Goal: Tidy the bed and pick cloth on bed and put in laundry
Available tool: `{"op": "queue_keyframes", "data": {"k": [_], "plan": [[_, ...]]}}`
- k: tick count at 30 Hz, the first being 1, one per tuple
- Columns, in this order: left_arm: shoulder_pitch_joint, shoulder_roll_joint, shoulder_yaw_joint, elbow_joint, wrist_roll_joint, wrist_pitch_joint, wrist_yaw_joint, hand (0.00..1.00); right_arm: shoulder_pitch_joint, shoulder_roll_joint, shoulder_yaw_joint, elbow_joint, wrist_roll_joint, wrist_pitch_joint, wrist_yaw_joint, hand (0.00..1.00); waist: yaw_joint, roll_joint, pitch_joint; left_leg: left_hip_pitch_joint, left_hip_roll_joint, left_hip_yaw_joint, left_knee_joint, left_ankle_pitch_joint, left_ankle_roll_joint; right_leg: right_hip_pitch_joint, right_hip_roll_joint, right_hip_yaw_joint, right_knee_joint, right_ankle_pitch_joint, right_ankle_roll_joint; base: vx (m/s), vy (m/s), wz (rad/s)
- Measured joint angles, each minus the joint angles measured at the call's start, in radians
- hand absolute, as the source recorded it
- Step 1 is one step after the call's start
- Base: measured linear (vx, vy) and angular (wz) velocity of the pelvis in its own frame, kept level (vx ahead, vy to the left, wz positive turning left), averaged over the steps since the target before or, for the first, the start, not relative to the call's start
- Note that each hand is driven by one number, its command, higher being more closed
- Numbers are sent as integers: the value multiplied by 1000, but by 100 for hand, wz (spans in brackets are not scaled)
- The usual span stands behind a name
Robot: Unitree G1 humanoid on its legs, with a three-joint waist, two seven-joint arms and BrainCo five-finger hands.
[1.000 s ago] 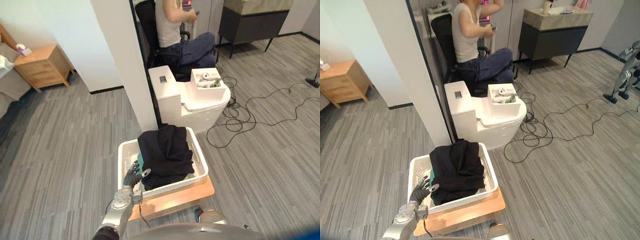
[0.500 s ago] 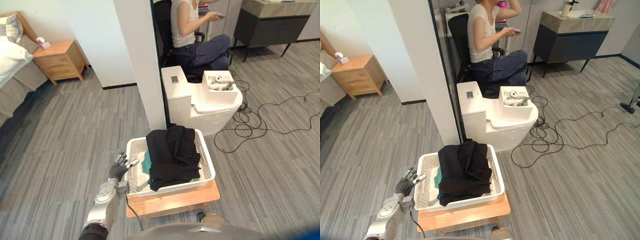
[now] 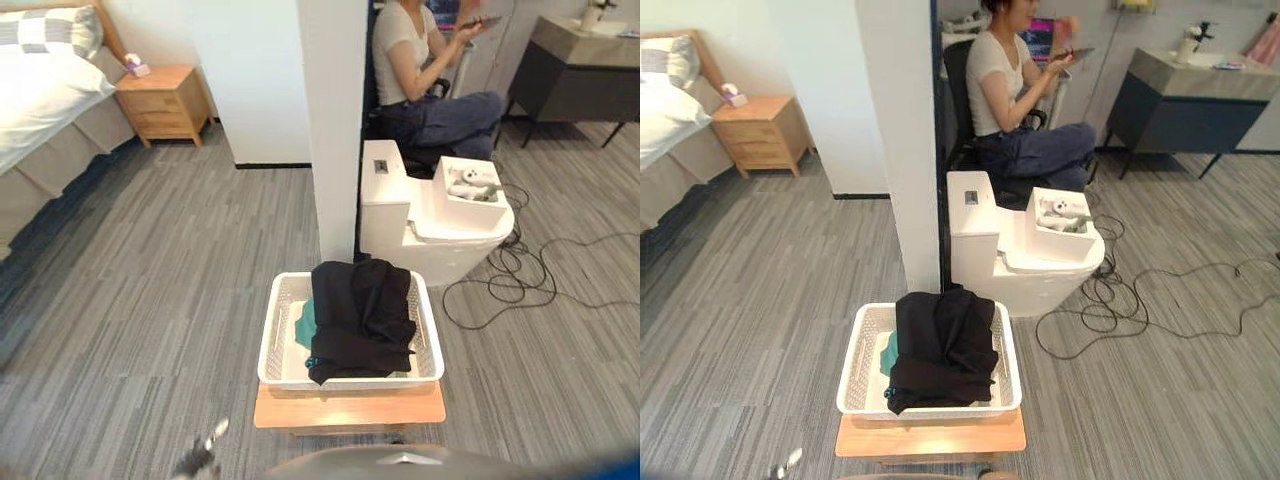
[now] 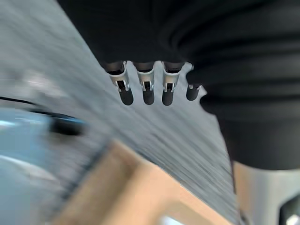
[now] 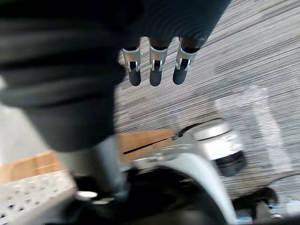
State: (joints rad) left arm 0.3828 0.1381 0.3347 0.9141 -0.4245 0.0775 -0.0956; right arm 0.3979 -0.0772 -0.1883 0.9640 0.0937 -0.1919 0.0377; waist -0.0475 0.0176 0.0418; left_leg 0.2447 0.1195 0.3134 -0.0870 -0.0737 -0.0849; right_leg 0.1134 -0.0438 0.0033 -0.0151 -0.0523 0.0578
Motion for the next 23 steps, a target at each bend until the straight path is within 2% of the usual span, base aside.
{"op": "queue_keyframes", "data": {"k": [1,5,8,10,15,19,23], "plan": [[13,-16,14,20,68,2,-17,0,1,-1,-4,8,0,4,2,0,11,-4,-5,0,0,-1,-2,0,0,1,-2,-4,2,-2,2,-13,-23,12],[31,-67,28,65,225,8,-16,0,-7,9,-37,14,3,19,20,0,14,-4,-8,-3,0,13,-13,1,3,-1,-5,-9,1,-3,3,-33,-24,4],[20,-84,40,87,341,8,14,0,-7,18,-48,14,17,41,31,0,14,-1,-20,-3,4,36,-13,-1,2,-2,-4,-7,-2,-3,4,2,-23,-4],[-11,-87,40,90,389,39,28,0,-8,18,-47,14,22,48,32,0,15,4,-25,-3,6,41,-13,-1,1,-2,-3,-7,-2,-4,4,0,0,0],[-56,-84,11,90,418,74,52,0,-11,18,-39,15,19,52,40,0,15,13,-30,-3,13,51,-14,0,-6,-5,5,-4,-5,-4,2,8,-41,-4],[-89,-76,-63,89,426,95,57,0,-15,15,-32,29,-4,26,42,0,21,14,-31,-6,23,51,-10,6,-19,-6,16,-6,-12,-4,1,-2,-58,0],[-92,-70,-92,90,426,95,58,0,-35,-7,12,55,-11,21,51,0,20,16,-31,-17,32,51,-9,11,-28,-17,25,-6,-12,-1,-4,-17,-53,-1]]}}
